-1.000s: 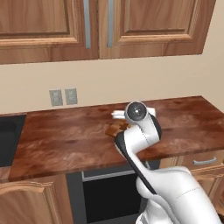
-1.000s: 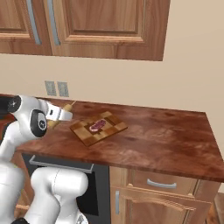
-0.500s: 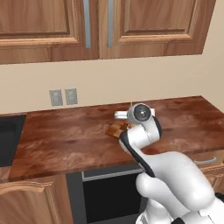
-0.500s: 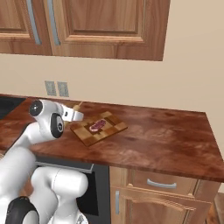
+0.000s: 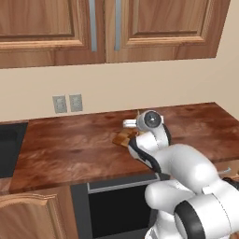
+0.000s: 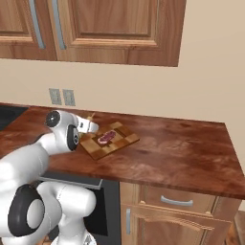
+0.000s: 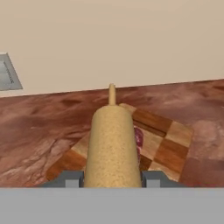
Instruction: Open the cabinet, retrieve the rolling pin, and place it next to the meat on the cutting board to prepare for tenderizing.
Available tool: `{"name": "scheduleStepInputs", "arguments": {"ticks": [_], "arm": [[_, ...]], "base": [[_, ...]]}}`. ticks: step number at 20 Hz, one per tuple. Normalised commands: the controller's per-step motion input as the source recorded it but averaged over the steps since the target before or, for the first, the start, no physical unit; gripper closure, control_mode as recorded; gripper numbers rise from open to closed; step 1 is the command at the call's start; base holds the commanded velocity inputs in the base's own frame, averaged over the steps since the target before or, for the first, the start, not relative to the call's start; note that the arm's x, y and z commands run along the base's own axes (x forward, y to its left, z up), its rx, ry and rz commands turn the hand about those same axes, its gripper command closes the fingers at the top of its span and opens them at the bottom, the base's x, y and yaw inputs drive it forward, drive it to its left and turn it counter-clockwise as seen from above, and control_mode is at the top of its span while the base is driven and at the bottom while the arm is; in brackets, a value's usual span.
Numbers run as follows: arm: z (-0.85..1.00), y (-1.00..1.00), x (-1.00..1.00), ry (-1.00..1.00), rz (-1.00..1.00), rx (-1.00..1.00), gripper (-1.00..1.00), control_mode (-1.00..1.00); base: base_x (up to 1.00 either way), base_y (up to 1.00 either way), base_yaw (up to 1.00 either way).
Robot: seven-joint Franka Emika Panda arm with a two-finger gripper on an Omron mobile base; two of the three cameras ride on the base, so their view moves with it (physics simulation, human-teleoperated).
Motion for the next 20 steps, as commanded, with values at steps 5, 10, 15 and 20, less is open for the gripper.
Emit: {"name": "scheduleStepInputs", "arguments": {"ticks": [5, 10, 15, 20], "arm": [[-0.11, 0.00, 0.28, 0.07, 0.00, 0.00, 1.00, -1.00], [-0.09, 0.00, 0.29, 0.06, 0.00, 0.00, 1.00, -1.00], [-0.08, -0.08, 0.10, 0.02, 0.00, 0.00, 1.00, -1.00], [-0.17, -0.41, 0.26, 0.00, 0.01, 0.06, 1.00, -1.00]], "base": [[0.00, 0.00, 0.00], [0.00, 0.00, 0.00], [0.00, 0.00, 0.00], [0.00, 0.00, 0.00]]}}
